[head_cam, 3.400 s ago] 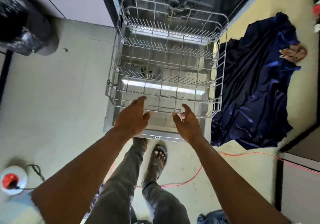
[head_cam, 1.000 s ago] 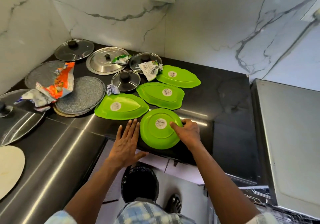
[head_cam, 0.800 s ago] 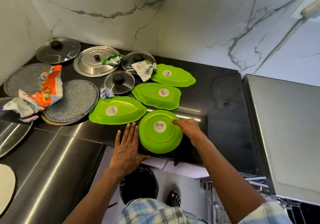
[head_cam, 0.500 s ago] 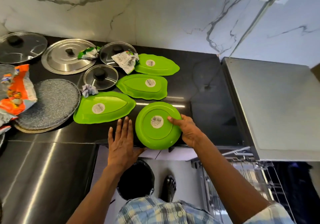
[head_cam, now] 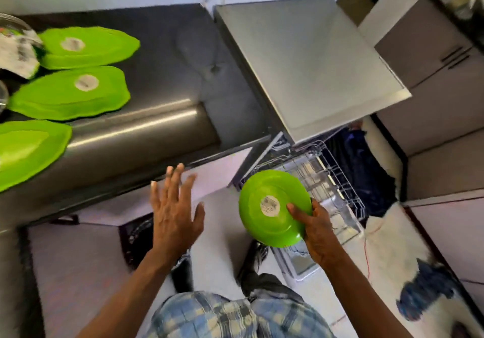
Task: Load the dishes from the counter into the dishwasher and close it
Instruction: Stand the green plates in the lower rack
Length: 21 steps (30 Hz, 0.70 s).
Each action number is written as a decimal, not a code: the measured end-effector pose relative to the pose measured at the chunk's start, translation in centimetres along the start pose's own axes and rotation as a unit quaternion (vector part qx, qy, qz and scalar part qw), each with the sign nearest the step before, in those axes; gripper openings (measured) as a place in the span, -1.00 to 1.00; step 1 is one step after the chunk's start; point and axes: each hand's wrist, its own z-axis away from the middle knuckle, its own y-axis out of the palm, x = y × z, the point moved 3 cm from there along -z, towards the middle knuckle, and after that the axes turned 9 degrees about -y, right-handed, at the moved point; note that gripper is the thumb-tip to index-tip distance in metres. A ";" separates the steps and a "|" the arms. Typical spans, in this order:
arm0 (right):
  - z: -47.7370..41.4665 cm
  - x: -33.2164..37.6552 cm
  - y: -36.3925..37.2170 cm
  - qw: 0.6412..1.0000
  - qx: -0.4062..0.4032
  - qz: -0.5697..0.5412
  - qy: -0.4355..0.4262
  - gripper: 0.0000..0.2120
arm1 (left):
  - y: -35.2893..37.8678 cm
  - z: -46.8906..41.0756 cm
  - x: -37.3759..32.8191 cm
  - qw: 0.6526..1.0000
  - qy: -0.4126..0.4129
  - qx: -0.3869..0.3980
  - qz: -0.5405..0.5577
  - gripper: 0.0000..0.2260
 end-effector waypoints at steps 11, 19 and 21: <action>-12.9 -12.8 -14.3 0.974 -0.057 0.213 0.056 -0.64 | 23.4 7.6 -10.0 0.927 -0.192 0.309 0.090 -0.30; -27.7 -22.4 -15.2 0.948 0.006 0.293 -0.121 -0.76 | 45.2 9.0 -11.0 0.831 -0.387 0.378 0.133 -0.28; -31.7 -24.7 -14.1 0.938 0.030 0.305 -0.164 -0.75 | 50.5 8.4 -10.6 0.836 -0.385 0.375 0.109 -0.27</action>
